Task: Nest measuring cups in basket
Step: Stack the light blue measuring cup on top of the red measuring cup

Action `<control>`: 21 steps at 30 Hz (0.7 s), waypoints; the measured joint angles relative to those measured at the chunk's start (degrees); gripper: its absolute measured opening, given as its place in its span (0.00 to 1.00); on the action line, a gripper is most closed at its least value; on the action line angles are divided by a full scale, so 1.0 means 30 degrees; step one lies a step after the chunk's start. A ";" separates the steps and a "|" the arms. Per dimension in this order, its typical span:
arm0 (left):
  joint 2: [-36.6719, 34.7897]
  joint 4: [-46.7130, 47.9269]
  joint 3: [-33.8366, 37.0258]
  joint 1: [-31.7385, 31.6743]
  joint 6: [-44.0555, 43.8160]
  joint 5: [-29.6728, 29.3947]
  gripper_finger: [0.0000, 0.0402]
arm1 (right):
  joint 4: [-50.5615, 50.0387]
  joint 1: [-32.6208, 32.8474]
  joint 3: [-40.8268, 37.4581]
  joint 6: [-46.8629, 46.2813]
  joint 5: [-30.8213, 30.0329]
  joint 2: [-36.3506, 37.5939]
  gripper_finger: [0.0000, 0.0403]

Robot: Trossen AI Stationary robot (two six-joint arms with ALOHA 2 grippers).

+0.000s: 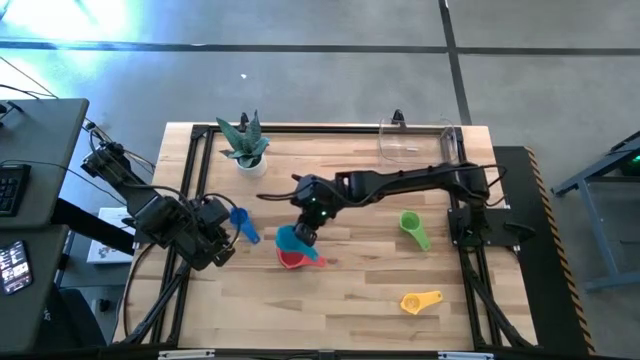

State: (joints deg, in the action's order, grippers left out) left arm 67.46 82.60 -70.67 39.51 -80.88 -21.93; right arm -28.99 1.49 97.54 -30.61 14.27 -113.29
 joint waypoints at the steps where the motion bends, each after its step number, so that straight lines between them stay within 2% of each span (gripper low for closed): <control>1: 0.0004 0.0039 -0.0003 -0.0035 0.0000 0.0005 0.21 | 0.0061 0.0046 0.0000 0.0000 0.0123 -0.0183 0.00; 21: 0.0000 0.0097 -0.0010 -0.0054 0.0015 -0.0032 0.21 | -0.0090 0.0443 -0.0029 0.0870 0.1091 -0.2173 0.00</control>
State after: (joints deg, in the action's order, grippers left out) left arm 67.46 82.89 -70.70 39.35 -80.84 -22.02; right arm -29.27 2.82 97.45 -28.00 17.54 -119.81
